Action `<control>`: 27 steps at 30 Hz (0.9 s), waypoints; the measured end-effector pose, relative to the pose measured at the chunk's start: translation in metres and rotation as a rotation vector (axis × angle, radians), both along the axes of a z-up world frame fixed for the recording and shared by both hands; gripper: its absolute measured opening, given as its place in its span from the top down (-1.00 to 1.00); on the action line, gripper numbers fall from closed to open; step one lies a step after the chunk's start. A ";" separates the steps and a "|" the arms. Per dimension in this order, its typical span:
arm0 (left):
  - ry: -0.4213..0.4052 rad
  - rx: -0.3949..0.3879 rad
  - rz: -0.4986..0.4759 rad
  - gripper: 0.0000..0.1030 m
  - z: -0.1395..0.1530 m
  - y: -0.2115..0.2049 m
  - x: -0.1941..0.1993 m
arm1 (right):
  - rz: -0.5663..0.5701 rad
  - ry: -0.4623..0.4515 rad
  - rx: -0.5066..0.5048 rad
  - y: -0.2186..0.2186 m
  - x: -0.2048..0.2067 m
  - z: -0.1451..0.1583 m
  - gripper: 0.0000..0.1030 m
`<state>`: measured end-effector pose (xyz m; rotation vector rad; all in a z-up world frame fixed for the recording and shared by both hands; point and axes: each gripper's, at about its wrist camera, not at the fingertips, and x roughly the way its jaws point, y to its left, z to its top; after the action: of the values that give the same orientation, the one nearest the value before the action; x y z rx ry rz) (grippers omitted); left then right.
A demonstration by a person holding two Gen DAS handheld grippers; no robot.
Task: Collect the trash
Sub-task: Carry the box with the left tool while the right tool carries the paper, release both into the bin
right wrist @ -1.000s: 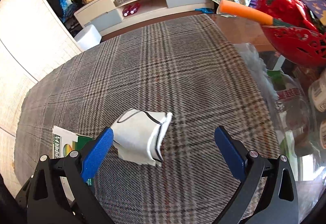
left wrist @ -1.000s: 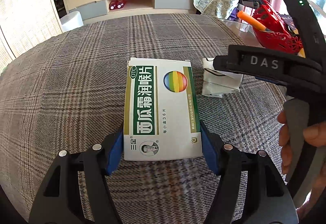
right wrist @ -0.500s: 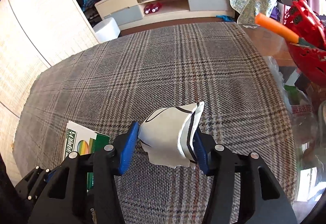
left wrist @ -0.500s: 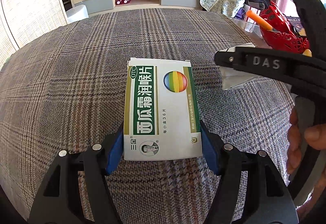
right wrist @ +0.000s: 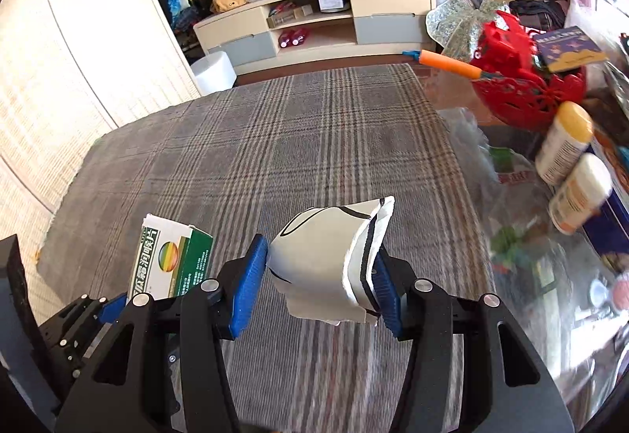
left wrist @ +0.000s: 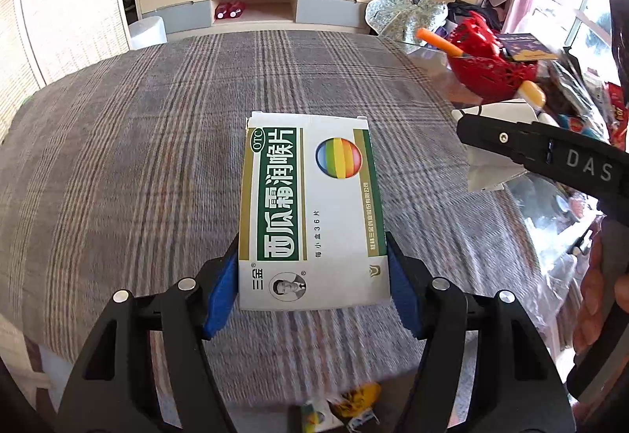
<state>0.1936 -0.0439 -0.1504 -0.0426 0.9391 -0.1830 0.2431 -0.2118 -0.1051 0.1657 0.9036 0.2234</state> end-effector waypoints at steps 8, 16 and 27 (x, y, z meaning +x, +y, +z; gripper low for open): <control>-0.002 -0.055 0.013 -0.23 -0.006 -0.004 -0.071 | -0.012 0.004 -0.001 -0.012 -0.073 -0.001 -0.03; -0.004 -0.024 -0.007 -0.23 -0.020 0.003 -0.125 | -0.004 0.009 -0.015 -0.007 -0.129 -0.016 -0.03; 0.066 -0.004 -0.019 -0.24 -0.068 0.013 -0.163 | -0.022 0.055 0.012 0.000 -0.181 -0.057 -0.03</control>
<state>0.0310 -0.0311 -0.2185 -0.0439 1.0053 -0.2021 0.0624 -0.2117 -0.1619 0.1938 0.9550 0.2048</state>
